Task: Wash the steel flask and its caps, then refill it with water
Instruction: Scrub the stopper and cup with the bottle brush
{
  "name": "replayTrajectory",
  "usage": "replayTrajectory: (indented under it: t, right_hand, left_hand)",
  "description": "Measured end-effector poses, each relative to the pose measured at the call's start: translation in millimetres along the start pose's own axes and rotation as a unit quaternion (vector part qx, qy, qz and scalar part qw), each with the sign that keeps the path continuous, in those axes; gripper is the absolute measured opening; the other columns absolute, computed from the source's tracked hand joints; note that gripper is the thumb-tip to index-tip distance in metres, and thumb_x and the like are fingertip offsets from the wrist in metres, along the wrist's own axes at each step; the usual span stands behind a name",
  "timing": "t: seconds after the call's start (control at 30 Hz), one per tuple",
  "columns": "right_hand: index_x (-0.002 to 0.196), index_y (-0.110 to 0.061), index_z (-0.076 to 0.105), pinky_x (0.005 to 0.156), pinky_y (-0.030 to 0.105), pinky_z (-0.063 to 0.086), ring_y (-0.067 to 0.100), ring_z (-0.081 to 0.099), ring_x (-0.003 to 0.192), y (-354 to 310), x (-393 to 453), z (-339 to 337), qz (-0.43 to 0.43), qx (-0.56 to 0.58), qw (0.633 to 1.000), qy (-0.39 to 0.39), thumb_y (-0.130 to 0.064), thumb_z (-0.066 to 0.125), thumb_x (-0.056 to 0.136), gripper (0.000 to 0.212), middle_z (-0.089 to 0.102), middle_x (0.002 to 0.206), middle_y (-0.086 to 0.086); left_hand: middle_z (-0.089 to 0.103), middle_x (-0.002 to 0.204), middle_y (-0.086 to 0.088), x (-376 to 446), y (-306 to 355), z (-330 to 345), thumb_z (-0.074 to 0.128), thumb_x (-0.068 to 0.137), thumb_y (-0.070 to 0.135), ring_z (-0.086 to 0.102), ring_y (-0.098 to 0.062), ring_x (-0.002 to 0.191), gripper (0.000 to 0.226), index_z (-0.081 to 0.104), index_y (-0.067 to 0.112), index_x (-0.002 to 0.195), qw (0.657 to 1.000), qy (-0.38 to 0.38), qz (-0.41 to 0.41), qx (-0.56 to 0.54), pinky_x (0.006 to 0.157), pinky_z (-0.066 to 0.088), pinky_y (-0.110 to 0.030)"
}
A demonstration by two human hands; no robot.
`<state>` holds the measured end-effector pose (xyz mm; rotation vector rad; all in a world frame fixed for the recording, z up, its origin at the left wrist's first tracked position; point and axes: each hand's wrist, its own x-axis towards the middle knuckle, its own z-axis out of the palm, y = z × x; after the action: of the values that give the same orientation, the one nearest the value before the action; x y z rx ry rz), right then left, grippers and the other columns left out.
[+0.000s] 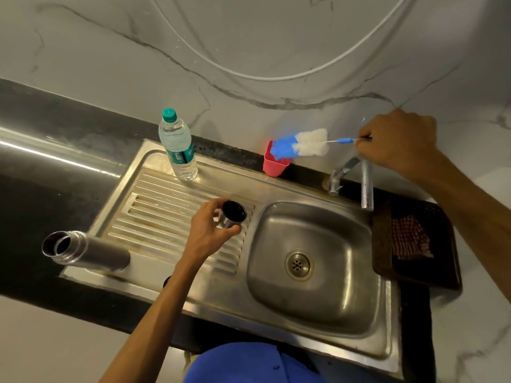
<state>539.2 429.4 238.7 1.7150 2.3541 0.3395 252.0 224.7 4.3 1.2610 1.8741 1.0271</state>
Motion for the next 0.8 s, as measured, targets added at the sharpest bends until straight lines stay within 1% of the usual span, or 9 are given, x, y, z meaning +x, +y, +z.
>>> replayTrajectory:
  t: [0.13, 0.27, 0.33, 0.43, 0.53, 0.63, 0.7, 0.73, 0.8]
  right_hand:
    - [0.093, -0.028, 0.08, 0.072, 0.037, 0.04, 0.025, 0.051, 0.062, 36, -13, -3, 0.025, 0.083, 0.996, 0.005, -0.035, 0.064, 0.093, 0.018, 0.059, 0.069, 0.003]
    - [0.096, -0.041, 0.079, 0.077, 0.039, 0.05, 0.029, 0.061, 0.081, 68, -34, -10, 0.053, 0.158, 0.986, -0.022, -0.051, 0.069, 0.088, 0.016, 0.069, 0.087, 0.0]
    - [0.092, -0.046, 0.078, 0.083, 0.043, 0.054, 0.025, 0.065, 0.087, 88, -48, -18, 0.063, 0.215, 0.973, -0.062, -0.059, 0.072, 0.081, 0.018, 0.071, 0.088, -0.007]
    - [0.086, -0.042, 0.081, 0.064, 0.031, 0.051, 0.013, 0.065, 0.069, 115, -74, -31, 0.083, 0.358, 0.925, -0.1, -0.05, 0.077, 0.081, 0.01, 0.071, 0.067, -0.01]
    - [0.085, -0.032, 0.085, 0.04, 0.017, 0.032, 0.008, 0.041, 0.038, 136, -99, -35, 0.1, 0.425, 0.888, -0.146, -0.032, 0.077, 0.087, 0.007, 0.052, 0.046, -0.004]
    - [0.082, -0.033, 0.085, 0.038, 0.015, 0.03, 0.008, 0.04, 0.035, 140, -125, -38, 0.107, 0.425, 0.883, -0.166, -0.035, 0.081, 0.082, 0.004, 0.051, 0.044, -0.004]
    - [0.079, -0.041, 0.083, 0.049, 0.016, 0.04, 0.007, 0.051, 0.041, 138, -141, -37, 0.081, 0.388, 0.903, -0.164, -0.041, 0.079, 0.083, 0.006, 0.057, 0.046, -0.012]
    - [0.078, -0.046, 0.081, 0.06, 0.024, 0.044, 0.007, 0.054, 0.048, 136, -149, -38, 0.064, 0.358, 0.917, -0.164, -0.045, 0.077, 0.083, 0.007, 0.059, 0.048, -0.019]
    - [0.078, -0.053, 0.078, 0.071, 0.034, 0.04, 0.006, 0.057, 0.066, 136, -159, -35, 0.045, 0.32, 0.936, -0.14, -0.054, 0.072, 0.084, 0.008, 0.06, 0.055, -0.031]
  left_hand:
    - [0.07, 0.119, 0.006, 6, 11, 16, 0.095, 0.068, 0.012, 0.069, -0.012, 0.102, 0.064, 0.067, 0.027, 0.124, 0.999, -0.025, -0.017, -0.037, 0.084, 0.059, -0.024]
    - [0.073, 0.109, 0.017, 12, 31, 33, 0.095, 0.071, 0.016, 0.072, -0.01, 0.099, 0.062, 0.067, 0.036, 0.122, 0.996, -0.033, -0.035, -0.075, 0.079, 0.059, -0.023]
    - [0.073, 0.111, 0.01, 16, 44, 40, 0.096, 0.072, 0.017, 0.073, -0.01, 0.096, 0.061, 0.067, 0.034, 0.123, 0.995, -0.022, -0.037, -0.095, 0.075, 0.059, -0.02]
    - [0.073, 0.117, 0.005, 23, 63, 53, 0.095, 0.072, 0.018, 0.071, -0.01, 0.105, 0.061, 0.068, 0.026, 0.126, 0.995, -0.001, -0.018, -0.102, 0.084, 0.06, -0.025]
    - [0.073, 0.118, 0.007, 33, 84, 64, 0.096, 0.069, 0.022, 0.07, -0.012, 0.107, 0.064, 0.07, 0.022, 0.126, 0.996, 0.001, 0.002, -0.087, 0.092, 0.062, -0.037]
    - [0.07, 0.117, 0.007, 40, 102, 74, 0.095, 0.065, 0.031, 0.07, -0.009, 0.102, 0.069, 0.07, 0.025, 0.128, 0.998, 0.008, 0.033, -0.046, 0.089, 0.063, -0.035]
    - [0.068, 0.117, 0.005, 42, 111, 79, 0.096, 0.063, 0.03, 0.069, -0.01, 0.101, 0.074, 0.066, 0.026, 0.13, 0.998, -0.004, 0.06, -0.031, 0.087, 0.062, -0.032]
    - [0.068, 0.116, 0.005, 42, 114, 82, 0.096, 0.063, 0.029, 0.069, -0.01, 0.101, 0.075, 0.064, 0.025, 0.131, 0.996, -0.017, 0.079, -0.024, 0.087, 0.061, -0.03]
    - [0.07, 0.114, 0.006, 38, 116, 84, 0.097, 0.065, 0.024, 0.069, -0.007, 0.1, 0.076, 0.062, 0.023, 0.132, 0.993, -0.04, 0.113, -0.003, 0.086, 0.056, -0.02]
